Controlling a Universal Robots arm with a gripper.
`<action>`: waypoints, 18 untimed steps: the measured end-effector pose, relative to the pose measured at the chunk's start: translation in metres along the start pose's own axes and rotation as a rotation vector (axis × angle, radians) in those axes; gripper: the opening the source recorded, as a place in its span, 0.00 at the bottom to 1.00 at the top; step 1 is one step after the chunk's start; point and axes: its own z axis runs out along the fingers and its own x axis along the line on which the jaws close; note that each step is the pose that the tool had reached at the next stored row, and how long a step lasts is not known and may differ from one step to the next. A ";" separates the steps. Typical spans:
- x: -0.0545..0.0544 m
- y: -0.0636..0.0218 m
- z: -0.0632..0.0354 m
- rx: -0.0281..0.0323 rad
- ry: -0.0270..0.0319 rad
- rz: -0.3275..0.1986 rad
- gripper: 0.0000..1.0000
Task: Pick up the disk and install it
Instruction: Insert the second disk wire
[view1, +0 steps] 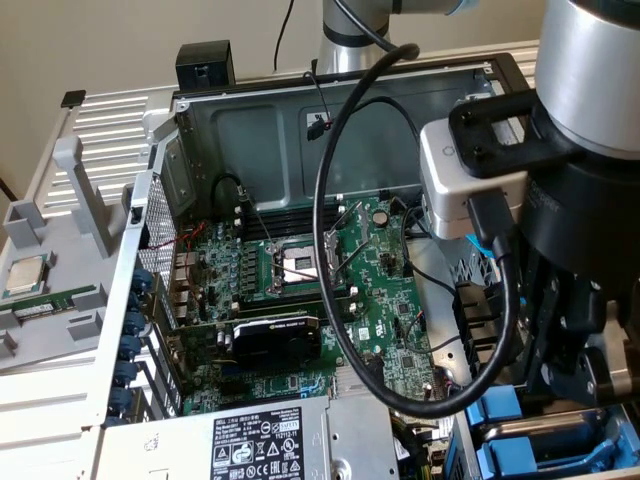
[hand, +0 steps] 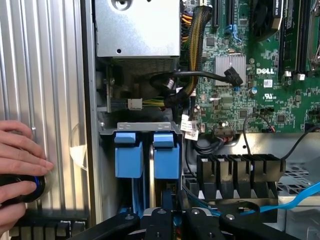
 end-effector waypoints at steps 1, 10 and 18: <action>0.000 0.0002 0.0000 0.0042 -0.0001 0.000 0.16; 0.000 0.0039 0.0000 0.0134 -0.0008 0.000 0.16; 0.000 0.0070 -0.0005 0.0177 -0.0007 0.000 0.16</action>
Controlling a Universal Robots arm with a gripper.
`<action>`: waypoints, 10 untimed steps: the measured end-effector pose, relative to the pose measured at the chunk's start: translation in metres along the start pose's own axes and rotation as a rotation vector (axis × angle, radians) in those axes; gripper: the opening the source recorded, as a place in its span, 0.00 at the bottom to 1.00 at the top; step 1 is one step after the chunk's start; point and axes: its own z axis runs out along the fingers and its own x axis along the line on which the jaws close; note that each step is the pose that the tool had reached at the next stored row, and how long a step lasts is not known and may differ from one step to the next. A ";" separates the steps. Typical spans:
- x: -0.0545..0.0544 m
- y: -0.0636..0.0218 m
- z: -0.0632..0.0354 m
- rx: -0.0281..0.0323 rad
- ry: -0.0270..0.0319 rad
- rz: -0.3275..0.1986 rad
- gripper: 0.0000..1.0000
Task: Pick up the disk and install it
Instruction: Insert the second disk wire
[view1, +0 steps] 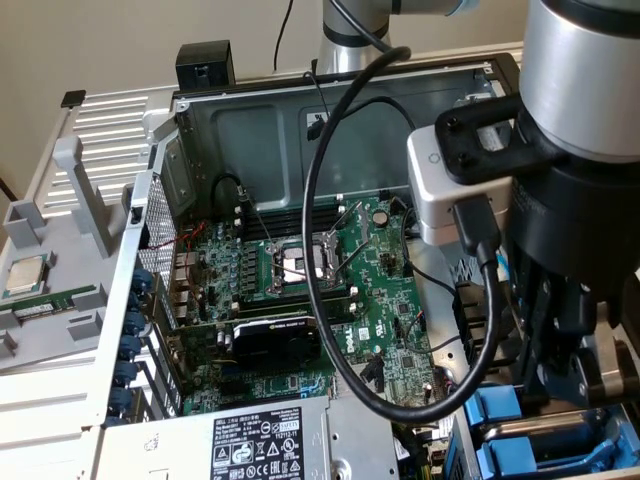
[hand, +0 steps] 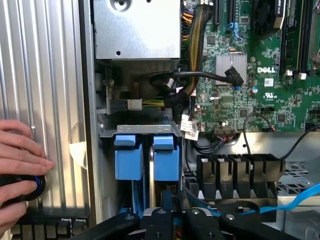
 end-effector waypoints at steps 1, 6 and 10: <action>0.000 0.0006 -0.0001 0.0012 0.0000 0.000 0.16; 0.000 0.0037 -0.0005 0.0144 -0.0002 0.000 0.16; 0.000 0.0065 -0.0009 0.0323 -0.0006 0.000 0.16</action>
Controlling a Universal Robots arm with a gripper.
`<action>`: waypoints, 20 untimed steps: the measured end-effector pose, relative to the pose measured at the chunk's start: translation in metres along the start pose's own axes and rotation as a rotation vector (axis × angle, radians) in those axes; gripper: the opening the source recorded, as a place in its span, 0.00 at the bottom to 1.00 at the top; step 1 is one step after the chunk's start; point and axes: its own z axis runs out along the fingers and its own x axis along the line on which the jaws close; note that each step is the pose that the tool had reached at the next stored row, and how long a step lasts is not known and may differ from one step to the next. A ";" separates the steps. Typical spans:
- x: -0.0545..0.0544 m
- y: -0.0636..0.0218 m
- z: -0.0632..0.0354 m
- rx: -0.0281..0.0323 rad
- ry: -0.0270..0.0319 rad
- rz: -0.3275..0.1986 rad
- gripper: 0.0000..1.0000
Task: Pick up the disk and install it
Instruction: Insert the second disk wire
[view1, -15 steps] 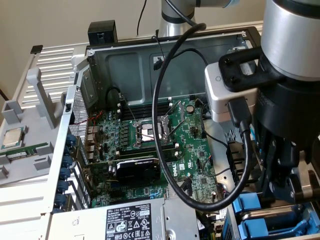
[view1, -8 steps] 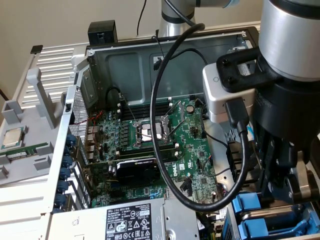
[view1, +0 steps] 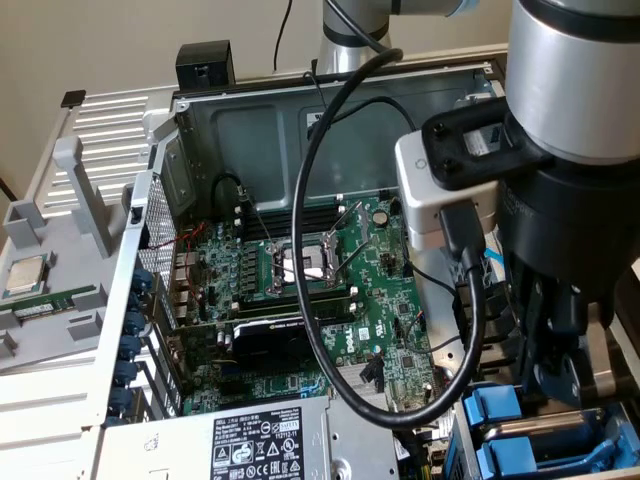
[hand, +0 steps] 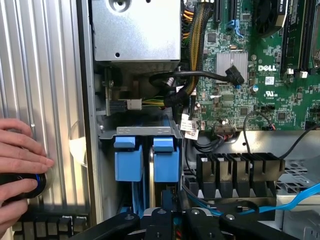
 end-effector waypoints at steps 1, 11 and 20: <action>0.000 0.0004 0.0000 0.0039 -0.0002 0.000 0.16; 0.000 0.0027 -0.0002 0.0284 -0.0004 0.000 0.16; 0.000 0.0055 0.0014 0.0427 -0.0009 0.000 0.16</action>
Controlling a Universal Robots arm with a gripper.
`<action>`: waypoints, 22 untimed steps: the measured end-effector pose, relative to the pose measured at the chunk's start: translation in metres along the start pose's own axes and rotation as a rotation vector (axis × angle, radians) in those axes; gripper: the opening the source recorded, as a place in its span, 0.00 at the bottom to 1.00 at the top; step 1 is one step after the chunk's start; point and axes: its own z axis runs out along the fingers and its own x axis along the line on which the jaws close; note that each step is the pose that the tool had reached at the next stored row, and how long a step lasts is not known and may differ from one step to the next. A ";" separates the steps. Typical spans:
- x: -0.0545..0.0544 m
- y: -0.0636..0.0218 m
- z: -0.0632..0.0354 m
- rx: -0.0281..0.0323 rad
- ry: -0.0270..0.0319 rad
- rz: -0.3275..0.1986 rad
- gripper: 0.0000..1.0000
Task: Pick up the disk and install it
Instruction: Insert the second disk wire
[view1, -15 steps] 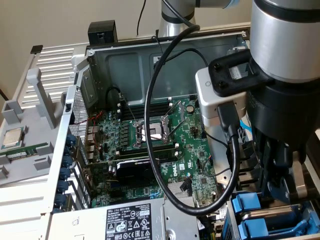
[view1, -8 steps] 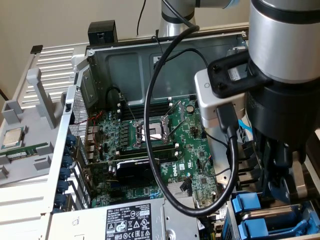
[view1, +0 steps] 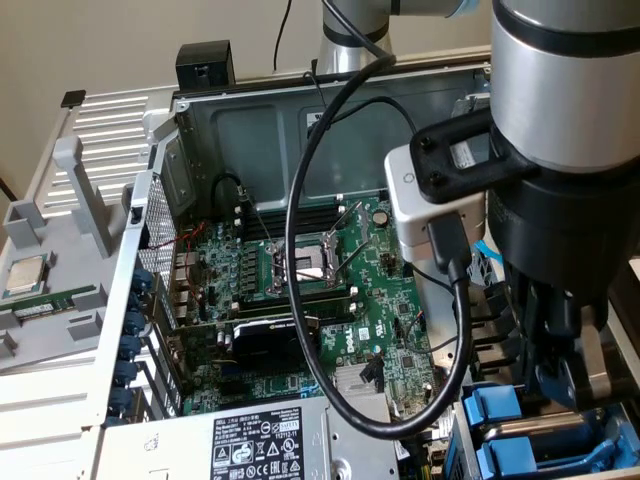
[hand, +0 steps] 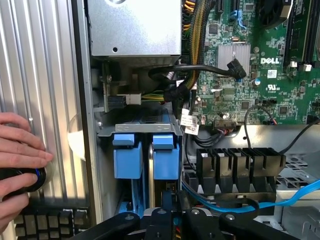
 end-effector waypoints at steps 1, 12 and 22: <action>0.000 0.0003 0.0000 0.0018 0.0000 0.000 0.16; 0.000 0.0037 0.0004 0.0276 0.0004 0.000 0.16; 0.000 0.0055 0.0014 0.0348 0.0028 -0.001 0.16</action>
